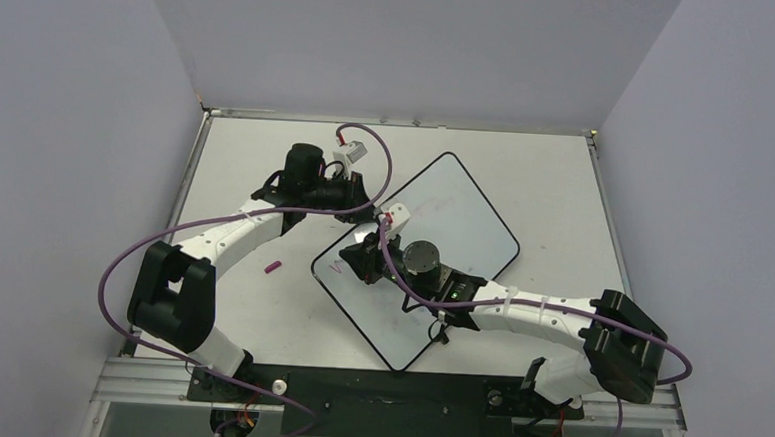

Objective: Write a sentence on the whiteboard

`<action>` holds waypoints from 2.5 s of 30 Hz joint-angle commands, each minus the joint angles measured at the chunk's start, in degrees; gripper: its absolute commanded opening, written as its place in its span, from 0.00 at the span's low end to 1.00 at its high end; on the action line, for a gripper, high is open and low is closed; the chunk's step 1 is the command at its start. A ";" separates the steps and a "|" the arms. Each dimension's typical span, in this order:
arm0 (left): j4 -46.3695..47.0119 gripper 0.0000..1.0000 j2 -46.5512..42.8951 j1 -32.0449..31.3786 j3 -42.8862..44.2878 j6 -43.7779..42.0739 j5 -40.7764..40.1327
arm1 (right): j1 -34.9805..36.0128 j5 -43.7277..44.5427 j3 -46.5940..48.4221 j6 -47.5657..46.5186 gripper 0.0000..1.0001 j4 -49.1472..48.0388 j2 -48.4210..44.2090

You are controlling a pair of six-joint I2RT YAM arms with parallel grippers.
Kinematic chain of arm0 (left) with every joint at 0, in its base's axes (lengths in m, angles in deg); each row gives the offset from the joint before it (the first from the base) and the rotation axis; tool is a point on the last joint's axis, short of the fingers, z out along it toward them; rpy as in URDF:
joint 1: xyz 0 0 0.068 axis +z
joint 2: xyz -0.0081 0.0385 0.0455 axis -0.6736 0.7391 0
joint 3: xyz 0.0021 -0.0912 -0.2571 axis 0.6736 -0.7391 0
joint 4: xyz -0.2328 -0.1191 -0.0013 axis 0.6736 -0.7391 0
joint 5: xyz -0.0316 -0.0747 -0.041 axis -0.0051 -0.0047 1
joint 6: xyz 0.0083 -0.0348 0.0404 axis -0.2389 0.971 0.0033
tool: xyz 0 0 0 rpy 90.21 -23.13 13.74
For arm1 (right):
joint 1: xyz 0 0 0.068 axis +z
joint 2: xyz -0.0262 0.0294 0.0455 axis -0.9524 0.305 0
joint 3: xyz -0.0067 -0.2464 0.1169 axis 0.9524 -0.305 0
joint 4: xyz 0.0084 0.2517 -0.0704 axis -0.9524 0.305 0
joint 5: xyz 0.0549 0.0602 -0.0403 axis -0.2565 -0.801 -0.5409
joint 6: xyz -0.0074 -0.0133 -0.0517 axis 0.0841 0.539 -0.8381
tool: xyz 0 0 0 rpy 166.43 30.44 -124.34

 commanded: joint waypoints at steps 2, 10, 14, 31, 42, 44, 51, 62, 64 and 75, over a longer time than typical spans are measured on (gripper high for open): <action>0.61 0.00 -1.51 -0.27 -0.74 -4.56 -3.72 | -0.64 2.27 0.09 -0.60 0.00 0.87 0.07; 0.56 0.00 -1.52 -0.28 -0.72 -4.55 -3.81 | -0.55 3.93 -3.91 0.16 0.00 1.99 -3.43; 0.59 0.00 -1.67 -0.27 -0.81 -4.55 -3.98 | -0.53 4.78 -5.98 0.82 0.00 2.37 -5.35; 0.52 0.00 -2.20 -0.27 -1.17 -4.56 -4.44 | -0.88 5.85 -2.73 -0.11 0.00 3.05 -3.66; 0.48 0.00 -2.22 -0.27 -1.24 -4.62 -4.47 | -2.31 5.46 2.23 -0.80 0.00 4.11 -0.38; 0.57 0.00 -2.18 -0.27 -1.25 -4.64 -4.51 | -2.50 5.40 2.68 -0.85 0.00 4.21 0.16; 0.43 0.00 -2.00 -0.28 -1.20 -4.64 -4.51 | -2.70 5.32 3.45 -0.81 0.00 4.72 0.08; -0.21 0.00 -1.72 -0.29 -0.82 -4.99 -5.74 | -2.77 5.53 2.93 -1.43 0.00 6.24 -4.20; -0.23 0.00 -1.78 -0.27 -0.91 -5.04 -6.11 | -2.97 5.66 2.47 -1.38 0.00 6.61 -5.86; -0.19 0.00 -2.09 -0.27 -0.98 -4.94 -6.54 | -4.87 6.75 -1.86 -0.96 0.00 7.43 -10.13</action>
